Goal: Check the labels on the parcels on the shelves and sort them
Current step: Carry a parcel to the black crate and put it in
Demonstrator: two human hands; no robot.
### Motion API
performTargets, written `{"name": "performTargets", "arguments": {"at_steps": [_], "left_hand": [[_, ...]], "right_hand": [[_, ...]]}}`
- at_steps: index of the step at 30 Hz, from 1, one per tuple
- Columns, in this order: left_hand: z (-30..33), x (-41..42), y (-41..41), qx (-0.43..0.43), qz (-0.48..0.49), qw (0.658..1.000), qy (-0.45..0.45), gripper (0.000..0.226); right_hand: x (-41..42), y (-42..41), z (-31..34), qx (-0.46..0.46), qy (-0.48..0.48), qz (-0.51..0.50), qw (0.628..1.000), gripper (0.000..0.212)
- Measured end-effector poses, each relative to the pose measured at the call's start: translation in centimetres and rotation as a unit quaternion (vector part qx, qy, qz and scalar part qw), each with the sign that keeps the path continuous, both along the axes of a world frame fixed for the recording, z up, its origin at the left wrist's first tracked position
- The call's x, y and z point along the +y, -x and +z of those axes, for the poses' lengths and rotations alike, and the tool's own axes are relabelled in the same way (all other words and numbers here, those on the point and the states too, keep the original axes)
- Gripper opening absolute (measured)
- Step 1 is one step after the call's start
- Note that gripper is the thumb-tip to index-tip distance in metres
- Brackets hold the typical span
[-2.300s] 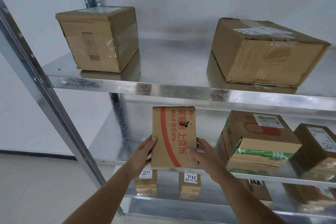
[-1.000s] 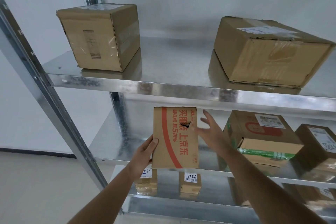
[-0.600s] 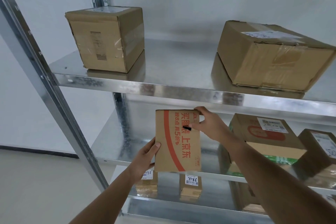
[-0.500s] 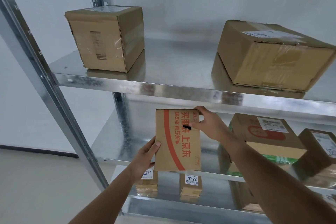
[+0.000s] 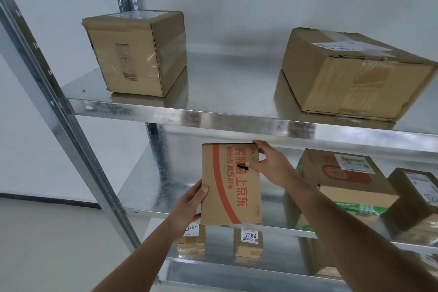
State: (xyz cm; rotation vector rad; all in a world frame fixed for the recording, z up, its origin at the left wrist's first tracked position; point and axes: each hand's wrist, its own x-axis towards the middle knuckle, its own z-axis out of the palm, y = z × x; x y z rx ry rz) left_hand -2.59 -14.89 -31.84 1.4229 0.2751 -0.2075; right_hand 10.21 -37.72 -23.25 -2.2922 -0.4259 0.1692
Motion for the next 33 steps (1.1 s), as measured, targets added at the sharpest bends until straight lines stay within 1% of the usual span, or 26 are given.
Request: {"name": "performTargets", "arguments": {"at_steps": [2, 3, 5, 6, 7, 9, 10, 12, 14, 18, 21, 25, 28, 29, 31, 33], "left_hand": [[0.0, 0.0, 0.0, -0.001, 0.001, 1.0, -0.001, 0.055], [0.1, 0.1, -0.1, -0.004, 0.0, 1.0, -0.003, 0.056], [-0.1, 0.2, -0.2, -0.007, 0.0, 1.0, -0.003, 0.065], [-0.2, 0.3, -0.3, -0.002, -0.001, 1.0, -0.002, 0.068], [-0.1, 0.3, -0.3, -0.001, 0.0, 1.0, -0.002, 0.065], [0.0, 0.2, -0.4, 0.004, -0.003, 1.0, 0.0, 0.049], [0.0, 0.2, -0.5, 0.011, -0.005, 1.0, 0.001, 0.046], [0.1, 0.1, -0.6, 0.017, -0.009, 1.0, 0.0, 0.048], [0.2, 0.1, -0.6, 0.021, -0.007, 1.0, -0.002, 0.046], [0.2, 0.3, -0.8, 0.024, -0.005, 1.0, -0.007, 0.043], [0.0, 0.0, -0.8, 0.022, 0.002, 1.0, -0.005, 0.045], [-1.2, 0.1, -1.1, 0.07, 0.056, 0.996, 0.027, 0.048], [-2.1, 0.2, -1.8, 0.078, 0.016, 0.997, -0.012, 0.05], [-2.0, 0.0, -2.0, 0.083, 0.002, 0.996, -0.007, 0.05], [-1.6, -0.6, -2.5, 0.096, -0.026, 0.995, 0.021, 0.055], [-1.0, -1.4, -2.8, 0.105, -0.036, 0.993, 0.048, 0.062]], "right_hand": [[0.1, 0.8, -0.5, 0.025, -0.017, -0.017, 0.999, 0.079], [0.1, 1.4, -0.9, 0.044, -0.036, -0.029, 0.998, 0.084], [0.2, 2.9, -1.8, 0.079, -0.077, -0.055, 0.992, 0.085], [0.2, 3.7, -2.5, 0.086, -0.091, -0.064, 0.99, 0.083], [0.2, 4.4, -3.2, 0.091, -0.1, -0.069, 0.988, 0.081], [0.4, 5.5, -4.7, 0.098, -0.107, -0.063, 0.987, 0.073], [0.5, 5.7, -5.5, 0.097, -0.107, -0.058, 0.988, 0.065], [0.7, 5.9, -6.3, 0.091, -0.106, -0.052, 0.989, 0.043], [0.8, 5.8, -6.2, 0.089, -0.104, -0.058, 0.989, 0.033], [0.8, 6.0, -6.1, 0.087, -0.106, -0.062, 0.989, 0.029], [1.0, 6.2, -6.2, 0.091, -0.14, -0.074, 0.983, 0.025], [1.0, 6.4, -6.9, 0.101, -0.183, -0.083, 0.974, 0.022], [0.5, 6.5, -7.3, 0.096, -0.203, -0.101, 0.969, 0.022], [0.1, 6.5, -7.3, 0.096, -0.213, -0.115, 0.966, 0.021], [-0.8, 6.4, -7.2, 0.101, -0.224, -0.142, 0.959, 0.026], [-1.8, 6.3, -7.1, 0.116, -0.233, -0.173, 0.95, 0.04]]}}
